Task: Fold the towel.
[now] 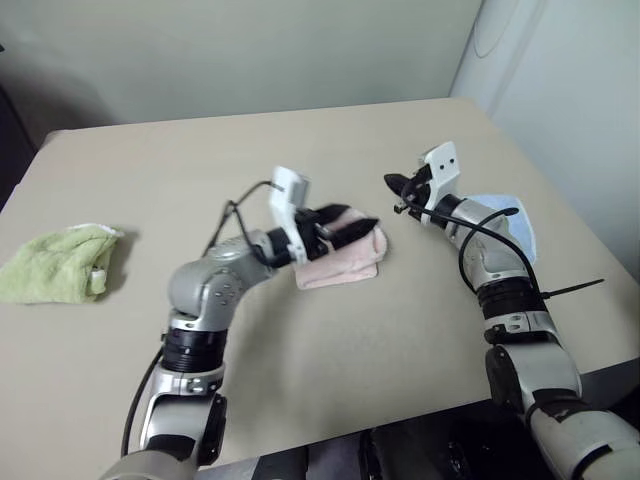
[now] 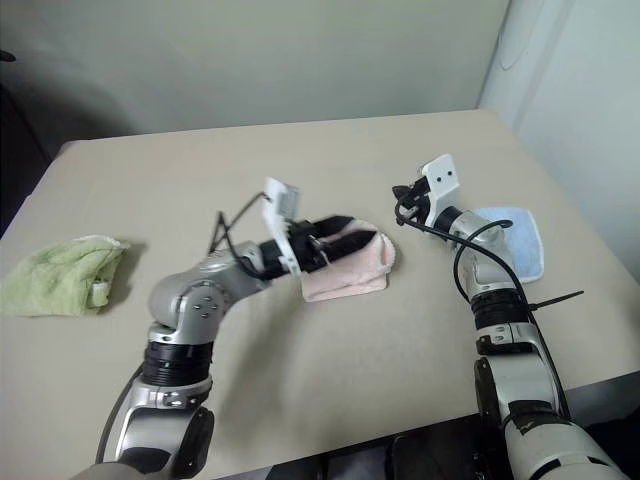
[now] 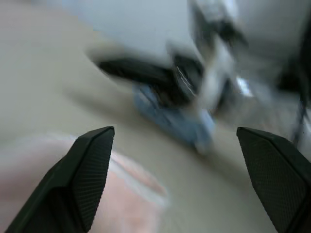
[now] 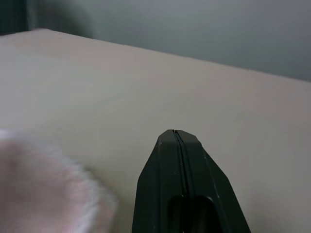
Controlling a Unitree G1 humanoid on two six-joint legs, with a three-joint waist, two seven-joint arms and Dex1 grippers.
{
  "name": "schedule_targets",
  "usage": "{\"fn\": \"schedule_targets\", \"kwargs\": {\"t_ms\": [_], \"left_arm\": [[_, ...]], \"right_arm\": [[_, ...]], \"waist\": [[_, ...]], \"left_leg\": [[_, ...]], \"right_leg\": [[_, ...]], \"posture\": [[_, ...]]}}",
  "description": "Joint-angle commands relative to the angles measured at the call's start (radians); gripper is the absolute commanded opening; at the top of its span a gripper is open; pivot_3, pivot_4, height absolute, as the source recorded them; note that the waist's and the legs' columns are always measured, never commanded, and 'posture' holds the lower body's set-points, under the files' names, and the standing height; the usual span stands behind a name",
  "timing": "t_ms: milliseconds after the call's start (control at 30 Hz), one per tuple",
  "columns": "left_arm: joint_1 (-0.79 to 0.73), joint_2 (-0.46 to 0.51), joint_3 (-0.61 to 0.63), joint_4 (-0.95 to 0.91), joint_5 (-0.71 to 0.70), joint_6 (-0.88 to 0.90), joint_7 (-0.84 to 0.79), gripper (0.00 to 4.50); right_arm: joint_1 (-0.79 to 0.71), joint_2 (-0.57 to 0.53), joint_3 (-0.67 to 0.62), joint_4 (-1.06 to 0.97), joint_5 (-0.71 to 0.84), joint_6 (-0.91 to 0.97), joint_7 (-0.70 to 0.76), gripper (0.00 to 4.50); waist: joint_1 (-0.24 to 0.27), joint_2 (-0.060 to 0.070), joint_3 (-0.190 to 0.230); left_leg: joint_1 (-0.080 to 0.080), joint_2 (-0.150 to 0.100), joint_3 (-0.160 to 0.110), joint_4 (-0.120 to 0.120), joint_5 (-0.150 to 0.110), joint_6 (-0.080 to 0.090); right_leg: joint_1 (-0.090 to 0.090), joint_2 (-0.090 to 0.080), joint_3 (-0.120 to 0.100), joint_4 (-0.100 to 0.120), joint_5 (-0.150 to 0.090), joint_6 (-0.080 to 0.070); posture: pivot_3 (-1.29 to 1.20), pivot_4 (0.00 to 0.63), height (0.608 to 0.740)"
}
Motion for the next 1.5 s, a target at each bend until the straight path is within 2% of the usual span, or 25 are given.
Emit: {"fn": "schedule_targets", "kwargs": {"t_ms": [33, 233, 333, 367, 500, 600, 800, 833, 1000, 1100, 1200, 1300, 1400, 1500], "left_arm": [[0.007, 0.06, 0.04, -0.015, 0.06, -0.064, 0.029, 3.49], [0.035, 0.125, -0.043, 0.034, 0.172, -0.158, -0.048, 1.33], [0.045, 0.141, -0.181, 0.12, 0.302, -0.236, -0.096, 0.23], [0.04, 0.139, -0.215, 0.155, 0.338, -0.259, -0.102, 0.05], [0.0, 0.071, -0.233, 0.311, 0.377, -0.312, -0.109, 0.05], [-0.012, 0.055, -0.256, 0.413, 0.432, -0.339, -0.108, 0.05], [0.0, 0.031, -0.237, 0.476, 0.46, -0.366, -0.108, 0.05], [0.008, 0.026, -0.217, 0.455, 0.442, -0.37, -0.109, 0.05], [0.039, -0.014, -0.001, 0.234, 0.194, -0.288, -0.102, 0.05], [0.062, -0.004, 0.153, 0.09, 0.017, -0.185, -0.044, 0.05], [0.101, 0.045, 0.242, 0.032, -0.05, -0.096, 0.024, 0.0], [0.119, 0.073, 0.331, 0.051, -0.147, 0.03, 0.115, 0.0], [0.123, 0.076, 0.386, 0.097, -0.237, 0.164, 0.195, 0.57], [0.128, 0.058, 0.393, 0.106, -0.303, 0.274, 0.259, 1.66]], "right_arm": [[0.023, -0.019, 0.027, -0.114, 0.038, 0.058, 0.073, 0.0], [0.053, -0.001, 0.062, -0.219, 0.068, 0.126, 0.116, 0.0], [0.087, 0.025, 0.122, -0.224, 0.032, 0.117, 0.112, 0.0], [0.093, 0.032, 0.139, -0.206, 0.014, 0.102, 0.104, 0.0], [0.082, 0.062, 0.156, -0.044, -0.014, 0.072, 0.083, 0.0], [0.084, 0.062, 0.179, 0.066, -0.05, 0.026, 0.086, 0.0], [0.097, 0.073, 0.18, 0.159, -0.076, -0.038, 0.077, 0.0], [0.099, 0.071, 0.174, 0.152, -0.075, -0.048, 0.075, 0.0], [0.11, 0.045, 0.118, -0.001, 0.002, -0.013, 0.111, 0.0], [0.123, 0.011, 0.085, -0.137, 0.069, 0.069, 0.149, 0.0], [0.123, -0.022, 0.067, -0.206, 0.107, 0.14, 0.165, 0.61], [0.114, -0.043, 0.066, -0.226, 0.118, 0.167, 0.174, 1.56], [0.091, -0.041, 0.057, -0.202, 0.109, 0.155, 0.154, 2.58], [0.056, -0.022, 0.04, -0.156, 0.088, 0.114, 0.095, 3.7]], "waist": [[0.0, 0.0, 0.0], [0.002, 0.0, 0.0], [0.004, 0.0, 0.0], [0.004, 0.0, 0.0], [0.005, 0.0, 0.0], [0.007, 0.0, 0.0], [0.006, 0.0, -0.002], [0.006, 0.0, -0.002], [0.006, 0.0, -0.001], [0.006, 0.0, -0.001], [0.005, 0.0, -0.001], [0.003, 0.0, -0.001], [0.003, 0.0, -0.001], [0.005, 0.0, -0.001]], "left_leg": [[0.0, 0.0, 0.0, 0.0, 0.0, 0.0], [-0.001, 0.0, 0.0, 0.003, -0.001, 0.001], [0.0, 0.0, -0.001, 0.005, -0.001, 0.002], [0.0, 0.0, -0.001, 0.006, -0.002, 0.003], [0.0, 0.0, -0.002, 0.007, -0.003, 0.006], [-0.001, 0.0, -0.002, 0.007, -0.003, 0.006], [0.004, 0.0, -0.002, 0.006, -0.004, 0.008], [0.005, 0.0, -0.002, 0.006, -0.007, 0.014], [0.004, 0.0, -0.001, 0.007, -0.007, 0.014], [-0.001, -0.001, -0.001, 0.006, -0.001, 0.003], [-0.002, -0.001, 0.0, 0.006, 0.0, 0.003], [0.003, -0.001, 0.0, 0.005, 0.0, 0.003], [0.003, -0.001, 0.0, 0.006, 0.0, 0.003], [0.003, -0.001, 0.0, 0.006, 0.001, 0.004]], "right_leg": [[0.0, 0.0, 0.0, 0.0, 0.0, 0.0], [0.0, 0.0, 0.0, 0.0, 0.001, 0.001], [0.002, 0.0, 0.0, -0.001, 0.001, 0.002], [0.003, 0.0, 0.0, -0.001, 0.001, 0.002], [0.003, 0.0, 0.0, -0.001, 0.003, 0.003], [0.003, -0.001, 0.0, -0.001, 0.003, 0.003], [0.007, -0.001, 0.0, -0.001, 0.003, 0.003], [0.009, -0.001, 0.0, -0.001, 0.003, 0.003], [0.008, -0.001, 0.0, -0.002, 0.004, 0.003], [0.004, -0.001, -0.001, -0.002, 0.004, 0.003], [0.004, -0.001, 0.0, -0.004, 0.004, 0.003], [0.008, -0.001, 0.0, -0.005, 0.004, 0.003], [0.008, -0.001, 0.0, -0.004, 0.004, 0.004], [0.008, -0.001, 0.0, -0.003, 0.005, 0.004]], "posture": [[0.0, 0.15, 0.74], [0.0, 0.15, 0.74], [0.0, 0.15, 0.74], [0.0, 0.15, 0.74], [0.0, 0.15, 0.74], [0.0, 0.15, 0.74], [0.0, 0.15, 0.74], [0.0, 0.15, 0.74], [0.0, 0.15, 0.74], [0.0, 0.15, 0.74], [0.0, 0.15, 0.74], [0.0, 0.15, 0.74], [0.0, 0.15, 0.74], [0.0, 0.15, 0.74]]}}
